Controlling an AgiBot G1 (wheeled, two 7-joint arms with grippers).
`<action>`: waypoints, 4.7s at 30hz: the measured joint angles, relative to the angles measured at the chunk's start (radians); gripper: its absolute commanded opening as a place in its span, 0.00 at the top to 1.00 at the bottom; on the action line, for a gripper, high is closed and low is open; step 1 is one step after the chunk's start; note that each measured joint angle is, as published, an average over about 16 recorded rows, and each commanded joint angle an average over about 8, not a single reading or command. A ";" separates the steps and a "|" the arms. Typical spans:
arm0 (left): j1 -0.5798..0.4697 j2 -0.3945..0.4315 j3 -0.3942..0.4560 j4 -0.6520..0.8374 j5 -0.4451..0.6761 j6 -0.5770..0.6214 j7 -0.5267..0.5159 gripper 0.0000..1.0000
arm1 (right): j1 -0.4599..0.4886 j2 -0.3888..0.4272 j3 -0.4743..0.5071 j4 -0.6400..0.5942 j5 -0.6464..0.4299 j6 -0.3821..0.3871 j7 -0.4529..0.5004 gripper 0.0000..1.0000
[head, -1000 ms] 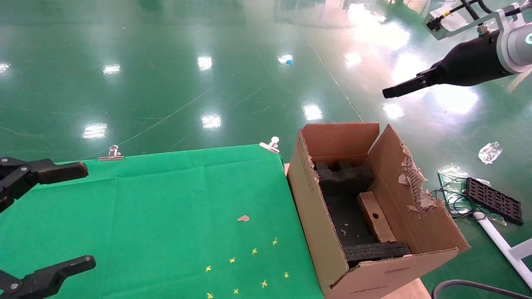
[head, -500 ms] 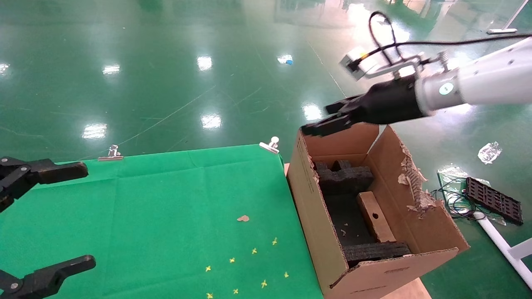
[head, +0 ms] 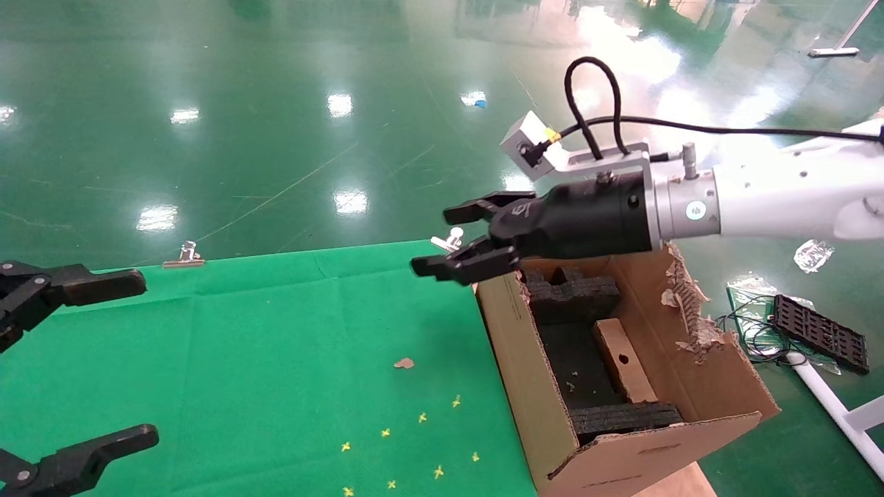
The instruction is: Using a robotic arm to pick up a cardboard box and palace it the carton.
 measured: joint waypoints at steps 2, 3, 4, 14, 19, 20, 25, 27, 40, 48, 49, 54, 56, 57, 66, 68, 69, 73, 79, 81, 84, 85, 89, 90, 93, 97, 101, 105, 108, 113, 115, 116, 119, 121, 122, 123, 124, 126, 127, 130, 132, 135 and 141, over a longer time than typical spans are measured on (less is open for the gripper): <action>0.000 0.000 0.000 0.000 0.000 0.000 0.000 0.00 | -0.042 0.005 0.047 0.034 0.017 -0.011 -0.017 0.00; 0.000 0.000 0.000 0.000 0.000 0.000 0.000 0.00 | -0.062 0.008 0.070 0.051 0.026 -0.016 -0.025 0.00; 0.000 0.000 0.000 0.000 0.000 0.000 0.000 0.00 | -0.083 0.010 0.094 0.068 0.034 -0.022 -0.033 0.00; 0.000 0.000 0.001 0.000 -0.001 0.000 0.000 0.00 | -0.288 0.036 0.326 0.236 0.119 -0.076 -0.115 0.00; 0.000 0.000 0.001 0.000 -0.001 0.000 0.000 0.00 | -0.388 0.048 0.439 0.317 0.161 -0.102 -0.154 0.00; 0.000 0.000 0.001 0.000 -0.001 0.000 0.001 0.00 | -0.407 0.051 0.461 0.334 0.169 -0.108 -0.162 0.00; 0.000 -0.001 0.001 0.000 -0.001 -0.001 0.001 0.00 | -0.497 0.062 0.562 0.406 0.206 -0.131 -0.197 0.00; 0.000 -0.001 0.001 0.000 -0.001 -0.001 0.001 0.00 | -0.527 0.066 0.596 0.430 0.218 -0.139 -0.208 0.00; 0.000 -0.001 0.001 0.000 -0.001 -0.001 0.001 0.00 | -0.596 0.075 0.674 0.485 0.249 -0.157 -0.232 0.00; 0.000 -0.001 0.001 0.000 -0.001 -0.001 0.001 0.00 | -0.580 0.073 0.657 0.473 0.242 -0.153 -0.228 0.00; 0.000 -0.001 0.001 0.000 -0.001 -0.001 0.001 0.00 | -0.579 0.073 0.655 0.472 0.241 -0.153 -0.228 0.00; 0.000 -0.001 0.001 0.000 -0.001 -0.001 0.001 0.00 | -0.573 0.072 0.649 0.468 0.238 -0.151 -0.226 0.00; 0.000 -0.001 0.001 0.000 -0.001 -0.001 0.001 0.00 | -0.572 0.072 0.647 0.467 0.237 -0.151 -0.226 0.00; 0.000 -0.001 0.001 0.000 -0.001 -0.001 0.001 0.00 | -0.571 0.072 0.646 0.466 0.237 -0.151 -0.226 0.00; 0.000 -0.001 0.001 0.000 -0.001 -0.001 0.001 0.00 | -0.567 0.071 0.641 0.463 0.235 -0.150 -0.225 0.00; 0.000 -0.001 0.001 0.000 -0.001 -0.001 0.001 0.00 | -0.566 0.071 0.640 0.463 0.235 -0.149 -0.225 0.00; 0.000 -0.001 0.001 0.000 -0.001 -0.001 0.001 0.00 | -0.566 0.071 0.640 0.463 0.235 -0.149 -0.225 0.00; 0.000 -0.001 0.001 0.000 -0.001 -0.001 0.001 0.00 | -0.565 0.071 0.639 0.462 0.235 -0.149 -0.224 0.00; 0.000 -0.001 0.001 0.000 -0.001 -0.001 0.001 0.00 | -0.564 0.071 0.639 0.462 0.235 -0.149 -0.224 0.00; 0.000 -0.001 0.001 0.000 -0.001 -0.001 0.001 0.00 | -0.564 0.071 0.638 0.461 0.235 -0.149 -0.224 0.00; 0.000 -0.001 0.001 0.000 -0.001 -0.001 0.001 0.00 | -0.564 0.071 0.638 0.461 0.234 -0.149 -0.224 0.00; 0.000 -0.001 0.001 0.000 -0.001 -0.001 0.001 0.00 | -0.564 0.071 0.638 0.461 0.234 -0.149 -0.224 0.00; 0.000 -0.001 0.001 0.000 -0.001 -0.001 0.001 0.00 | -0.564 0.071 0.638 0.461 0.234 -0.148 -0.224 0.00; 0.000 -0.001 0.001 0.000 -0.001 -0.001 0.001 0.00 | -0.564 0.071 0.638 0.461 0.234 -0.148 -0.224 0.00; 0.000 -0.001 0.001 0.000 -0.001 -0.001 0.001 0.00 | -0.563 0.071 0.638 0.461 0.234 -0.148 -0.224 0.00; 0.000 -0.001 0.001 0.000 -0.001 -0.001 0.001 0.00 | -0.563 0.071 0.637 0.460 0.234 -0.148 -0.224 0.00; 0.000 -0.001 0.001 0.000 -0.001 -0.001 0.001 0.00 | -0.563 0.071 0.637 0.460 0.234 -0.148 -0.224 0.00; 0.000 -0.001 0.001 0.000 -0.001 -0.001 0.001 0.00 | -0.563 0.071 0.637 0.460 0.234 -0.148 -0.224 0.00; 0.000 -0.001 0.001 0.000 -0.001 -0.001 0.001 0.00 | -0.563 0.071 0.637 0.460 0.234 -0.148 -0.224 0.00; 0.000 -0.001 0.001 0.000 -0.001 -0.001 0.001 0.00 | -0.563 0.071 0.637 0.460 0.234 -0.148 -0.224 0.00; 0.000 -0.001 0.001 0.000 -0.001 -0.001 0.001 0.00 | -0.563 0.071 0.637 0.460 0.234 -0.148 -0.224 0.00; 0.000 -0.001 0.001 0.000 -0.001 -0.001 0.001 0.00 | -0.563 0.071 0.637 0.460 0.234 -0.148 -0.224 0.00; 0.000 -0.001 0.001 0.000 -0.001 -0.001 0.001 0.00 | -0.563 0.071 0.637 0.460 0.234 -0.148 -0.224 0.00; 0.000 -0.001 0.001 0.000 -0.001 -0.001 0.001 0.00 | -0.563 0.071 0.637 0.460 0.234 -0.148 -0.224 0.00; 0.000 -0.001 0.001 0.000 -0.001 -0.001 0.001 0.00 | -0.563 0.071 0.637 0.460 0.234 -0.148 -0.224 0.00; 0.000 -0.001 0.001 0.000 -0.001 -0.001 0.001 0.00 | -0.563 0.071 0.637 0.460 0.234 -0.148 -0.224 0.00; 0.000 -0.001 0.001 0.000 -0.001 -0.001 0.001 0.00 | -0.563 0.071 0.637 0.460 0.234 -0.148 -0.224 0.00; 0.000 -0.001 0.001 0.000 -0.001 -0.001 0.001 0.00 | -0.563 0.071 0.637 0.460 0.234 -0.148 -0.224 0.00; 0.000 -0.001 0.001 0.000 -0.001 -0.001 0.001 0.00 | -0.563 0.071 0.637 0.460 0.234 -0.148 -0.224 0.00; 0.000 -0.001 0.001 0.000 -0.001 -0.001 0.001 0.00 | -0.563 0.071 0.637 0.460 0.234 -0.148 -0.224 0.00; 0.000 -0.001 0.001 0.000 -0.001 -0.001 0.001 0.00 | -0.563 0.071 0.637 0.460 0.234 -0.148 -0.224 0.00; 0.000 -0.001 0.001 0.000 -0.001 -0.001 0.001 0.00 | -0.563 0.071 0.637 0.460 0.234 -0.148 -0.224 0.00; 0.000 -0.001 0.001 0.000 -0.001 -0.001 0.001 0.00 | -0.563 0.071 0.637 0.460 0.234 -0.148 -0.224 0.00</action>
